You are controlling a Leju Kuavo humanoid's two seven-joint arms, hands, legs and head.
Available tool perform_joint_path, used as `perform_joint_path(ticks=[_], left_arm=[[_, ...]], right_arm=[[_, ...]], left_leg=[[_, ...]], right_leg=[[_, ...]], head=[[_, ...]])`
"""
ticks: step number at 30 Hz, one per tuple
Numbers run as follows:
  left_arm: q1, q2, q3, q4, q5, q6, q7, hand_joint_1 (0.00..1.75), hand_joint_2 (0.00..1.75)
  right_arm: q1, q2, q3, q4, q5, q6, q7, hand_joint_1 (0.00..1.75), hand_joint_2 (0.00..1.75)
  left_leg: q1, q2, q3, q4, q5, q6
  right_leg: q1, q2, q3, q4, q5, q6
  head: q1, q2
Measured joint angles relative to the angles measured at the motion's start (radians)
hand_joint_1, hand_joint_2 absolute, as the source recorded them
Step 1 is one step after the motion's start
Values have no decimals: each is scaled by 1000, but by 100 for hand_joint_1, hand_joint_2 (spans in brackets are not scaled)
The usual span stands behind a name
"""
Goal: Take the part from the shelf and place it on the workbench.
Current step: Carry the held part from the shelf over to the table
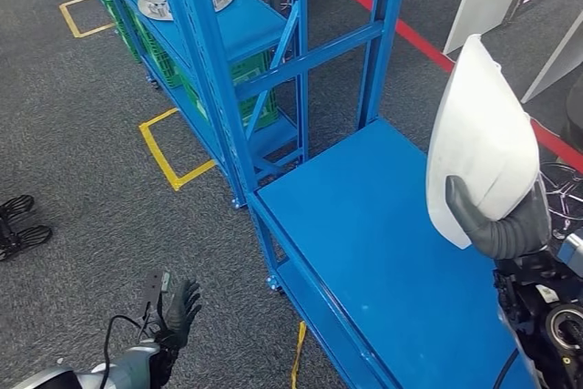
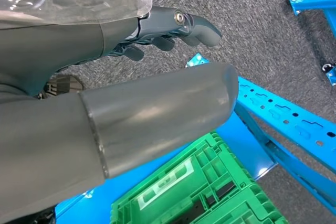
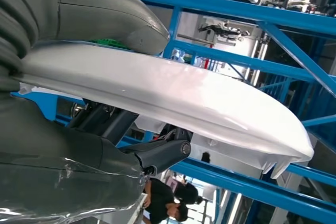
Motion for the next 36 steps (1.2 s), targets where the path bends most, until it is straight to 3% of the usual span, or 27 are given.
perform_joint_path(ticks=[7,12,18,22,24,27,28,29,30,32,34,35,36], left_arm=[[-11,-5,-1,0,-13,10,19,0,0],[-24,-12,-2,0,0,9,26,0,0],[-22,-7,-2,0,18,6,27,0,0],[-19,-1,-2,0,20,-1,27,0,0],[-17,1,-2,0,21,-1,28,0,0],[-13,3,-2,0,24,0,28,0,0],[-10,3,-2,0,24,0,28,0,0],[-8,3,-2,0,24,3,28,0,0],[-6,3,-2,0,24,5,28,0,0],[-6,4,-2,0,24,9,27,0,0],[-9,5,-2,0,24,10,26,0,0],[-9,5,-2,0,24,10,26,0,0],[-8,6,-2,0,24,10,26,0,0]], right_arm=[[0,32,0,46,75,-56,-88,175,175],[-11,75,8,116,12,65,-110,175,175],[-22,93,35,126,60,79,16,175,175],[-15,93,49,103,86,75,46,175,175],[-8,91,55,91,88,75,47,175,175],[12,89,59,82,90,75,49,175,175],[20,88,60,80,91,75,50,175,175],[27,87,61,79,93,75,51,175,175],[32,85,62,77,95,75,52,175,175],[36,83,62,70,97,75,53,175,175],[40,81,63,63,98,74,54,175,175],[43,80,64,60,98,74,55,175,175],[45,80,64,58,98,73,56,175,175]], left_leg=[[0,0,0,0,0,0],[-1,0,-1,1,0,0],[-2,-1,-4,9,-5,7],[2,0,2,-1,-3,17],[10,0,16,-19,2,22],[14,-7,23,-23,2,25],[16,-12,24,-22,0,24],[18,-19,25,-21,-2,21],[21,-28,26,-18,-5,16],[26,-47,26,-9,-14,3],[30,-67,16,0,-16,-13],[33,-79,10,0,-13,-21],[36,-92,6,-3,-9,-29]], right_leg=[[0,0,0,0,0,0],[0,0,0,0,0,0],[-1,-1,0,-1,-1,3],[0,-3,2,-3,-5,13],[3,-11,-20,48,-37,20],[-4,-20,-114,239,-119,30],[-8,-21,-135,275,-124,34],[-12,-21,-139,274,-109,37],[-16,-18,-122,232,-76,41],[-27,22,-58,94,-9,49],[-33,65,-16,14,9,48],[-30,69,-10,10,3,42],[-27,56,-7,8,4,34]], head=[[0,0],[0,0],[-1,0],[-1,0],[2,0],[7,0],[8,0],[8,0],[8,0],[10,0],[10,0],[9,0],[8,0]])
